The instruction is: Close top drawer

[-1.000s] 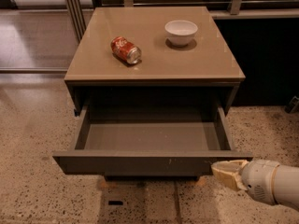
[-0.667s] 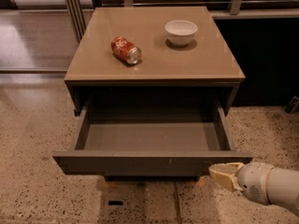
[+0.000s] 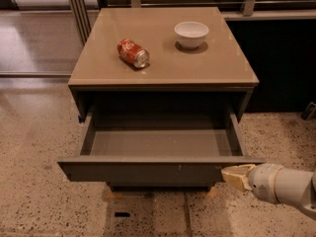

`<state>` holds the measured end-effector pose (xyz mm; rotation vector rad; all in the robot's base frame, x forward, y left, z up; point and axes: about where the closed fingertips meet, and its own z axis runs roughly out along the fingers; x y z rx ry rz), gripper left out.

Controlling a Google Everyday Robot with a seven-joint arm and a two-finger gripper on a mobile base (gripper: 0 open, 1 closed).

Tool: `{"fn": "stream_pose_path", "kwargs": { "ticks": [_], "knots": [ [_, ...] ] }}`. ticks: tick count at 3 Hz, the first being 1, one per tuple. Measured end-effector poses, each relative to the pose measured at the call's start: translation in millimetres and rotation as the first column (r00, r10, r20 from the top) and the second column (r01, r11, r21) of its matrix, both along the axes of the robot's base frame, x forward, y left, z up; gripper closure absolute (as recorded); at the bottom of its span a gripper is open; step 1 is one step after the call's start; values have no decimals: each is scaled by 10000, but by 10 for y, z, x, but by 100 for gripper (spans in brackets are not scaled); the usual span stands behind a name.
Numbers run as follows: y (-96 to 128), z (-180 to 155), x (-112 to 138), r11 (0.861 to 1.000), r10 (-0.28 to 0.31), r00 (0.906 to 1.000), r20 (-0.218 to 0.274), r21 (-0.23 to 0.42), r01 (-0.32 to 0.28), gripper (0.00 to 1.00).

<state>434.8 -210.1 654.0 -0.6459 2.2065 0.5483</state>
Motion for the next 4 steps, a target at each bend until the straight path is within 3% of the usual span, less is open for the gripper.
{"fn": "stream_pose_path", "kwargs": {
  "ticks": [2,4],
  "knots": [
    [-222,-111,526,9937,-95,9997,244,-1118,122,100],
    [-275,-184,1008,9906,-195,9981,586,-1340,272,100]
  ]
}}
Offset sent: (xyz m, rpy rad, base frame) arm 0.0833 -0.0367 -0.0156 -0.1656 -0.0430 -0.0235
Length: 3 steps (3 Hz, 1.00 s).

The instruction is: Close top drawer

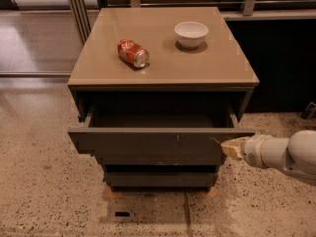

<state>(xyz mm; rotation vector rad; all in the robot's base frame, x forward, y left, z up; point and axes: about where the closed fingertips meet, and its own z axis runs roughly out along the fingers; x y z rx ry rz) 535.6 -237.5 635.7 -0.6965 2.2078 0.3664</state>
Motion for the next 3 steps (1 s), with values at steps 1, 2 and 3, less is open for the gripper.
{"fn": "stream_pose_path", "kwargs": {
  "ticks": [1,2,3],
  "knots": [
    [37,-23,238,9999,112,9998,148,90,-113,100],
    [73,12,448,9995,310,9990,316,-23,-309,100],
    [118,22,621,9982,577,9977,344,-202,-570,100]
  ]
}}
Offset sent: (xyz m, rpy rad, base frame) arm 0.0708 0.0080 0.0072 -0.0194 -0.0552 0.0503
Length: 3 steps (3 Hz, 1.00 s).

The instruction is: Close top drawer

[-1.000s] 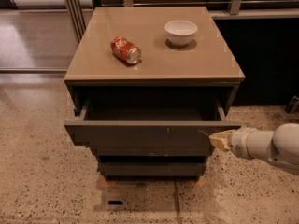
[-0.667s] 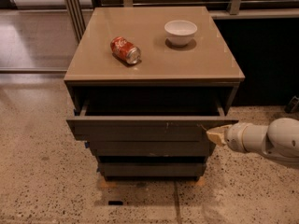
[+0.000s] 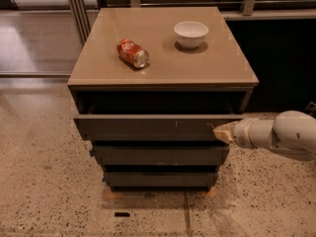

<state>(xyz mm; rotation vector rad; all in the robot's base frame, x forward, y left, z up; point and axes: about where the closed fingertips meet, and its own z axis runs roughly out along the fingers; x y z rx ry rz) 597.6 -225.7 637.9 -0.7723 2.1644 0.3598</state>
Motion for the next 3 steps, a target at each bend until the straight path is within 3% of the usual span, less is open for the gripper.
{"fn": "stream_pose_path", "kwargs": {
  "ticks": [1,2,3],
  "knots": [
    [33,12,313,9992,254,9997,-14,-317,-254,100],
    [41,-1,305,9990,314,9995,-99,-317,-317,100],
    [116,-49,187,9949,972,9935,-598,-201,-985,100]
  ]
}}
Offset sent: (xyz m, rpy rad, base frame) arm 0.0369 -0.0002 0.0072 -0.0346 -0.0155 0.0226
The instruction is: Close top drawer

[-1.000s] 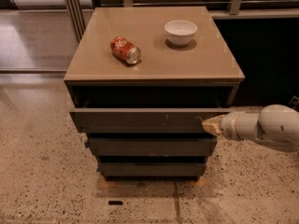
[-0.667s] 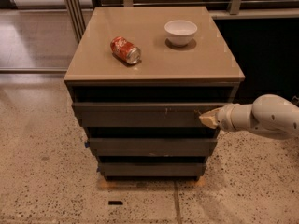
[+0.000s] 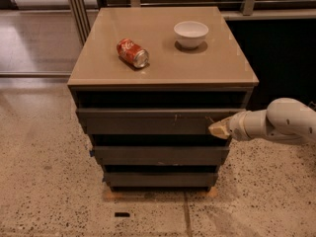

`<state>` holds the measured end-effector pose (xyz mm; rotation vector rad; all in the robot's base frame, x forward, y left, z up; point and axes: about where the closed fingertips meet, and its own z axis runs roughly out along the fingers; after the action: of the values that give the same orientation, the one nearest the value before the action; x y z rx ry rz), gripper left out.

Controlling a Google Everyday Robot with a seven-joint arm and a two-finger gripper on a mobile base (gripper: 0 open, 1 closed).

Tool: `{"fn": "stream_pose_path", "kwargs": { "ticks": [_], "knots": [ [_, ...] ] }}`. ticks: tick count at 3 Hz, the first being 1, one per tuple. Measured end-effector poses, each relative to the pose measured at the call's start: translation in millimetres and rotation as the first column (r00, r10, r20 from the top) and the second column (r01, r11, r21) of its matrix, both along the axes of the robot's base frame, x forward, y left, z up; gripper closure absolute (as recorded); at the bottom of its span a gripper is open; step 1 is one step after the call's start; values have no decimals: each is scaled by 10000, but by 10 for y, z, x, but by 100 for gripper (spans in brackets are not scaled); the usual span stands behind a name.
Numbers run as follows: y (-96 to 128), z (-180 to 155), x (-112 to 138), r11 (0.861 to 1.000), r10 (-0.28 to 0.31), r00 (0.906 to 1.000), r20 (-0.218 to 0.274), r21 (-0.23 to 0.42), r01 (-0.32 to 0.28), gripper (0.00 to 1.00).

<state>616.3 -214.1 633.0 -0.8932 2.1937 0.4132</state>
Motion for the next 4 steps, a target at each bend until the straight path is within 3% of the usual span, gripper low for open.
{"fn": "stream_pose_path", "kwargs": {
  "ticks": [1,2,4],
  "knots": [
    [-24,-20,-563,9966,789,9881,-1321,322,-753,100],
    [12,92,-1326,9927,1114,9677,-2263,715,-976,100],
    [26,59,-1455,9926,1140,9635,-2421,677,-1004,59]
  ]
}}
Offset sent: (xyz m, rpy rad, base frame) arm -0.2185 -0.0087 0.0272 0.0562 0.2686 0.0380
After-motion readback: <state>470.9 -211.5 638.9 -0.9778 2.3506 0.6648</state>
